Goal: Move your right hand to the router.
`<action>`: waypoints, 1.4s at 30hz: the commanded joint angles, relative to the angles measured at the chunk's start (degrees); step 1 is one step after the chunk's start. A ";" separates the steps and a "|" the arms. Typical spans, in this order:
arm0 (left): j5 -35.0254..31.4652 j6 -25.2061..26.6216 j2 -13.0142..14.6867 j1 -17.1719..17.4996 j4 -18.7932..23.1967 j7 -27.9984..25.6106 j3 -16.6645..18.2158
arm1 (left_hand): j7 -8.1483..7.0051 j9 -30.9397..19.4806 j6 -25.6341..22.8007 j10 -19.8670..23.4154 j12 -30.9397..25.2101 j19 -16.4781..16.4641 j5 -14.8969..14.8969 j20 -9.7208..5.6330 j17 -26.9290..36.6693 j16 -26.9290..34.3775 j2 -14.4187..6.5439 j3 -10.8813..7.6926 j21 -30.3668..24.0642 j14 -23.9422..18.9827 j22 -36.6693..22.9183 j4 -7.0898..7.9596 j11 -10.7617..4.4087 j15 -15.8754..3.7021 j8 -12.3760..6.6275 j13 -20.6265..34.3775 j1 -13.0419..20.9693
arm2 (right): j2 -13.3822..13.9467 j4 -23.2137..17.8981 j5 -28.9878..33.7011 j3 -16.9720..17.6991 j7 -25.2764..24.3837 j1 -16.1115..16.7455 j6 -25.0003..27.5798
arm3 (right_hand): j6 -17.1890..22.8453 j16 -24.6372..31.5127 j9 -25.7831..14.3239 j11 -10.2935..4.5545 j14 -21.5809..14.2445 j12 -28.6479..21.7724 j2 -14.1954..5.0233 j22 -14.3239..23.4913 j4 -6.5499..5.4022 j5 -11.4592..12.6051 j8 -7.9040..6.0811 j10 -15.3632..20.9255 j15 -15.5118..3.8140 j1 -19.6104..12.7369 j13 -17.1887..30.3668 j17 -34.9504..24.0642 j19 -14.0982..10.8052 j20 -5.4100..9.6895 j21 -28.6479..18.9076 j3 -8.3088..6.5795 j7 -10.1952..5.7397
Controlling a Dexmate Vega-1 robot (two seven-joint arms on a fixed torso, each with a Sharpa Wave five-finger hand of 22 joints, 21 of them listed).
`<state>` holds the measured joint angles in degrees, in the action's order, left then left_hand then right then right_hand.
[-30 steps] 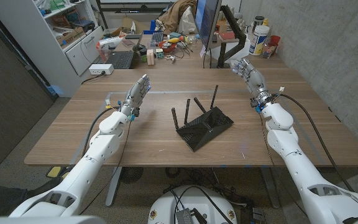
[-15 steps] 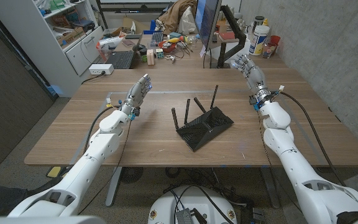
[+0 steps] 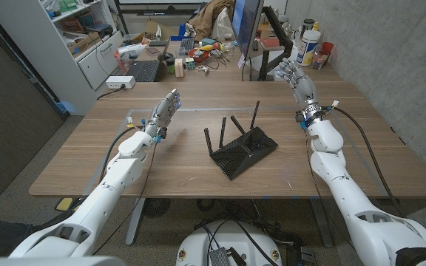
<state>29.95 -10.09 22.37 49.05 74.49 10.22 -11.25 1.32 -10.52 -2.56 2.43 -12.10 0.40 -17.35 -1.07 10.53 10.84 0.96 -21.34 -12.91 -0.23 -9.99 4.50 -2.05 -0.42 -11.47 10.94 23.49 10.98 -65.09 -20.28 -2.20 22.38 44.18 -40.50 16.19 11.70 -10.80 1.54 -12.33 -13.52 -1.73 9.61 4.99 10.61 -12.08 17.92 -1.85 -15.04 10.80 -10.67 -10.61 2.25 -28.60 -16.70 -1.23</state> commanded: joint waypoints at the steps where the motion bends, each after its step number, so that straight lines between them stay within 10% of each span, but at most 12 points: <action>1: -0.11 0.07 -0.16 -0.79 -1.21 0.78 -0.27 | 0.02 -0.18 -0.45 0.06 0.15 0.14 0.19 0.17 0.15 0.14 -0.43 -0.07 0.23 -0.42 -0.27 -0.53 -0.11 -0.07 -0.16 0.13 0.57 | -0.58 0.38 0.52 -0.38 0.45 -0.41 -3.26 | 0.60 0.37 -0.23 0.09 -0.63 -0.34 0.79 0.13 -0.06 0.40 -0.21 0.56 -0.16 -0.15 0.12 -0.09 -0.54 1.06 0.21 0.32 0.11; 42: -0.48 1.64 0.94 0.00 2.17 -0.64 0.13 | -0.06 -0.18 -0.63 0.19 0.20 0.16 0.75 0.45 0.16 0.11 -0.70 0.06 0.62 -0.42 -0.30 -0.65 0.04 -0.03 -0.06 0.14 0.70 | 0.61 -2.35 -2.15 -1.72 6.92 -0.49 -9.66 | 1.44 0.27 -0.24 -0.92 -2.16 -0.39 0.85 0.17 -0.19 0.89 0.09 1.69 -0.78 0.55 0.14 -0.14 -1.85 1.07 1.99 0.83 -0.54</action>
<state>29.51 -8.98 23.17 48.75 75.86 10.04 -11.12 1.32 -10.52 -2.56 2.42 -12.10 0.54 -16.92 -0.99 10.52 10.83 0.66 -21.25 -12.46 -0.23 -9.99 4.10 -2.05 -0.42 -11.47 10.94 23.79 11.36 -67.10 -21.48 -3.63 27.70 43.75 -48.99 17.21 11.69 -10.78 0.93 -13.96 -13.52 -1.29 9.62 4.81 11.04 -12.08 19.15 -2.26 -14.59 10.78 -10.68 -11.94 2.14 -26.69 -16.04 -1.64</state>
